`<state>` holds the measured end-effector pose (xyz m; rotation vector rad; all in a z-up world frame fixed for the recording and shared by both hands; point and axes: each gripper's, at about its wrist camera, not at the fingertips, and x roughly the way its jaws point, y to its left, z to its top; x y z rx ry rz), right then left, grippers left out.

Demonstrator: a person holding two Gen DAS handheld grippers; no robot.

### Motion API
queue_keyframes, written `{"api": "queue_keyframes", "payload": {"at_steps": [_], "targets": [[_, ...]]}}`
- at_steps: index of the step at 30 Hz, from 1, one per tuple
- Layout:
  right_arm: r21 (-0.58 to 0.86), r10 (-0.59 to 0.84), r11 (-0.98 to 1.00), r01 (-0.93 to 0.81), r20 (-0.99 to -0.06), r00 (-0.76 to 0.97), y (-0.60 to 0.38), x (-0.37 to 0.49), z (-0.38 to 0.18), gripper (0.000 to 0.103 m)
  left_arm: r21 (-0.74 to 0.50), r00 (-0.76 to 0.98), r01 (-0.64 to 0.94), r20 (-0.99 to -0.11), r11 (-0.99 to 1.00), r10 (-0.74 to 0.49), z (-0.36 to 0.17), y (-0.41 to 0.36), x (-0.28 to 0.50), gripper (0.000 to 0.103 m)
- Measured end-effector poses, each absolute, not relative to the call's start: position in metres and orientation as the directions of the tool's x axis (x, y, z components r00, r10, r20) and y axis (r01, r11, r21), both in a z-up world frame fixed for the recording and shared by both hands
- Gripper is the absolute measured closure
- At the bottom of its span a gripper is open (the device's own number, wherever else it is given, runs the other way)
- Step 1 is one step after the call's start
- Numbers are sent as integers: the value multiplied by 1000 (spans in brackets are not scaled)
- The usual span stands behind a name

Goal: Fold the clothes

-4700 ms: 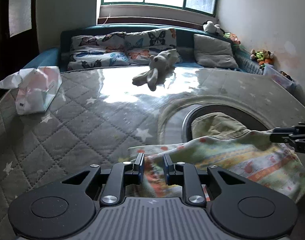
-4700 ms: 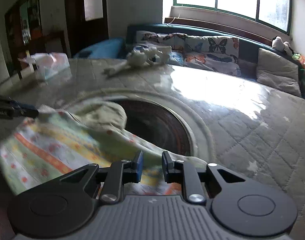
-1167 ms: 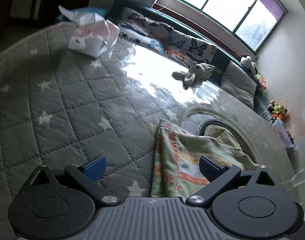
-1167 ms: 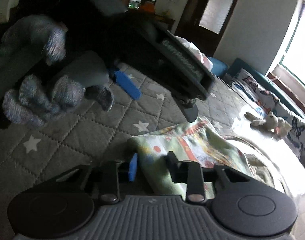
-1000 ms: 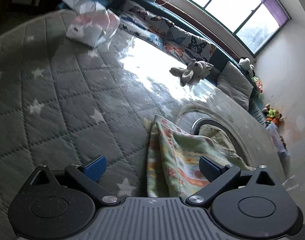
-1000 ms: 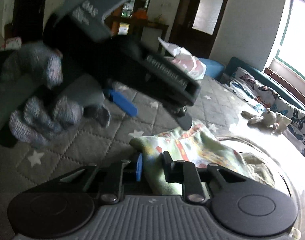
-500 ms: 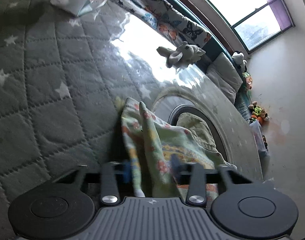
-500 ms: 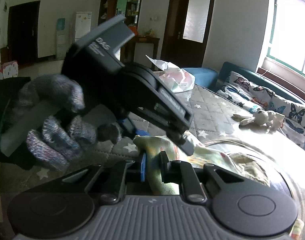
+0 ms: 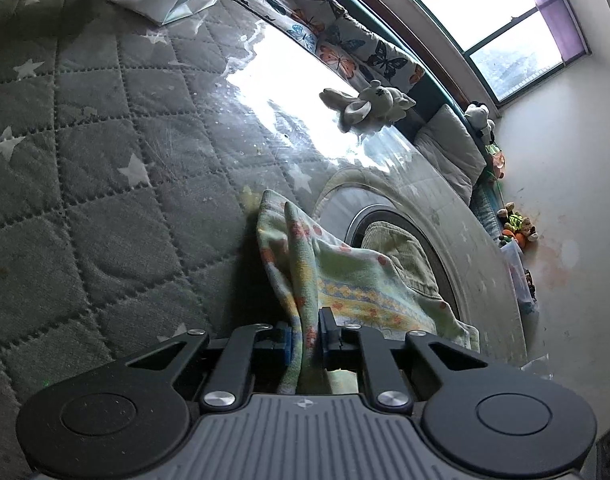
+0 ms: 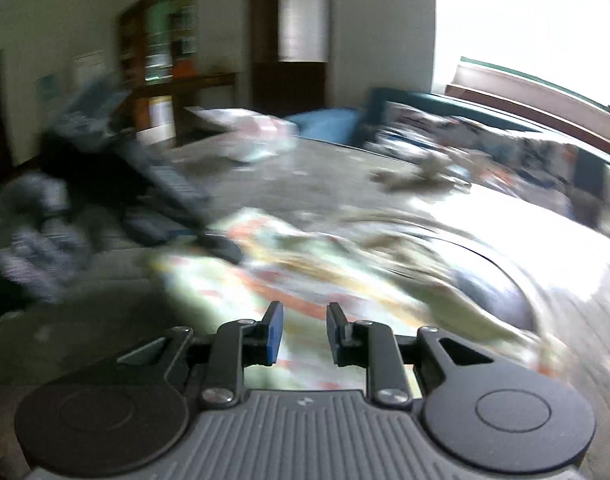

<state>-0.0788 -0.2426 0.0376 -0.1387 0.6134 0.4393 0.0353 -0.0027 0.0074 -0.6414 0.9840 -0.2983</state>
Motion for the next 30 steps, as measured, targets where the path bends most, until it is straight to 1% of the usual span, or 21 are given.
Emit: {"api": "queue_keyframes", "payload": {"at_steps": [5, 9, 12, 14, 16, 19, 22, 30], "targets": [[-2, 212, 963, -271, -618, 757, -284, -57, 22, 81, -621, 534, -48, -678, 782, -506, 8, -3, 35, 89], [-38, 122, 981, -192, -645, 755, -308, -51, 9, 81, -619, 534, -47, -678, 784, -504, 8, -4, 35, 89], [-62, 73, 987, -146, -639, 766, -320, -50, 7, 81, -616, 534, -46, -680, 786, -503, 8, -4, 36, 89], [-68, 42, 992, -109, -633, 773, -330, -49, 7, 74, -614, 533, -45, -682, 788, -501, 9, -5, 36, 89], [-59, 26, 995, -81, -630, 776, -339, -46, 6, 68, -611, 534, -43, -682, 790, -499, 9, -6, 36, 89], [-55, 8, 997, -55, -628, 778, -345, -43, 5, 67, -606, 535, -39, -684, 794, -496, 10, -7, 36, 89], [-33, 15, 998, -46, -636, 771, -347, -38, 1, 64, -598, 536, -34, -687, 800, -491, 10, -8, 36, 89], [110, 89, 994, -24, -641, 762, -360, -34, 3, 63, -595, 537, -30, -687, 803, -489, 10, -10, 36, 89]]}}
